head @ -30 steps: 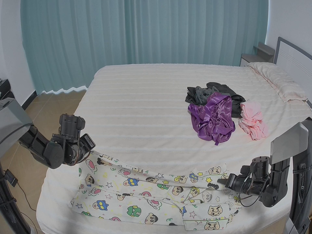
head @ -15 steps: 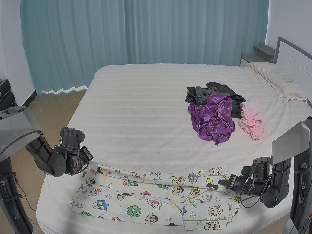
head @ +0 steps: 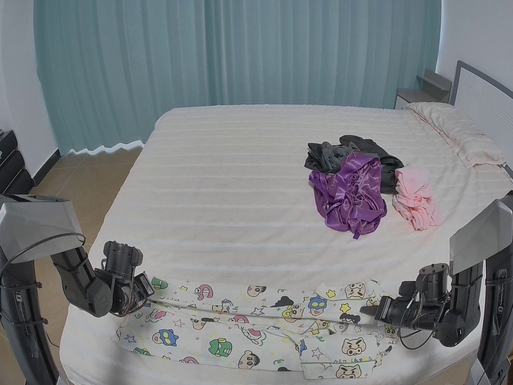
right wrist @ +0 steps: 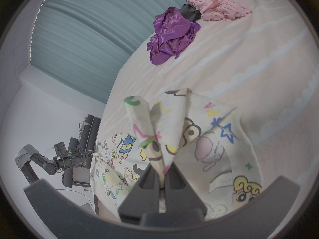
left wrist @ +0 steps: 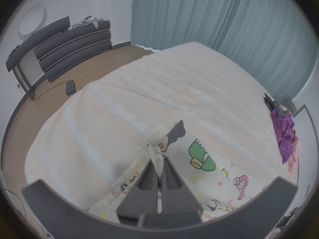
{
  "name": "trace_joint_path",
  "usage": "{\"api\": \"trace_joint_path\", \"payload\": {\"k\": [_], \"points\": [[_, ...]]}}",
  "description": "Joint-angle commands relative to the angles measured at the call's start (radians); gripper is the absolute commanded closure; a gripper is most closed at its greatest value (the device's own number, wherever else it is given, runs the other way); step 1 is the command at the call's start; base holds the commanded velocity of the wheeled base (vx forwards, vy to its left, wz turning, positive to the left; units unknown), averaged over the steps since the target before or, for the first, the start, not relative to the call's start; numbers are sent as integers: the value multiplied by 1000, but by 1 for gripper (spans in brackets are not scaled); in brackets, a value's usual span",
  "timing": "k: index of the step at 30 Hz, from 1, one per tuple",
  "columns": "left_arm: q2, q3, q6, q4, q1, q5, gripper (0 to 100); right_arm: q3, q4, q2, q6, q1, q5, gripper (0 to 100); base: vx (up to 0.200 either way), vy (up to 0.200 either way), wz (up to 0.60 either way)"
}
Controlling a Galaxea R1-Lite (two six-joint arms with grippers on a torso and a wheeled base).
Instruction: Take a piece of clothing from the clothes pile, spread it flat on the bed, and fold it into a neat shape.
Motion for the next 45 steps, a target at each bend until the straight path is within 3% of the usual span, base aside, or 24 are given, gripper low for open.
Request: {"api": "trace_joint_path", "payload": {"k": [1, 19, 20, 21, 22, 30, 34, 39, 40, 43, 45], "points": [[29, 10, 0, 0, -2, 0, 100, 22, -8, -3, -2, 9, 1, 100, 0, 0, 0], [22, 50, 23, 0, 0, 2, 100, 58, -8, 9, -27, 10, 1, 100, 0, 0, 0], [22, 51, 24, 0, 0, 2, 0, 62, -8, 9, -27, 10, 1, 100, 0, 0, 0], [22, 51, 24, 0, 0, 2, 0, 63, -8, 9, -27, 10, 3, 100, 0, 0, 0], [22, 54, 24, 1, 0, 2, 0, 63, -8, 9, -27, 10, 4, 0, 0, 0, 0], [-28, 109, 23, 4, 12, 2, 0, 80, -8, -45, -27, -8, 3, 0, 0, 0, 0], [-115, 138, 34, 12, 64, -11, 0, 111, -8, -123, -24, -46, -3, 0, 0, 0, 0], [-242, 154, 55, 23, 115, -103, 0, 111, -7, -204, 24, -106, -42, 0, 0, 0, 0], [-304, 140, 55, 64, 130, -184, 0, 111, 3, -249, 81, -123, -49, 0, 0, 0, 0], [-350, 97, 58, 154, 137, -288, 0, 111, 26, -292, 159, -131, -52, 0, 0, 0, 0], [-347, 76, 130, 219, 143, -371, 0, 111, 75, -307, 179, -134, -58, 0, 0, 0, 0]]}}
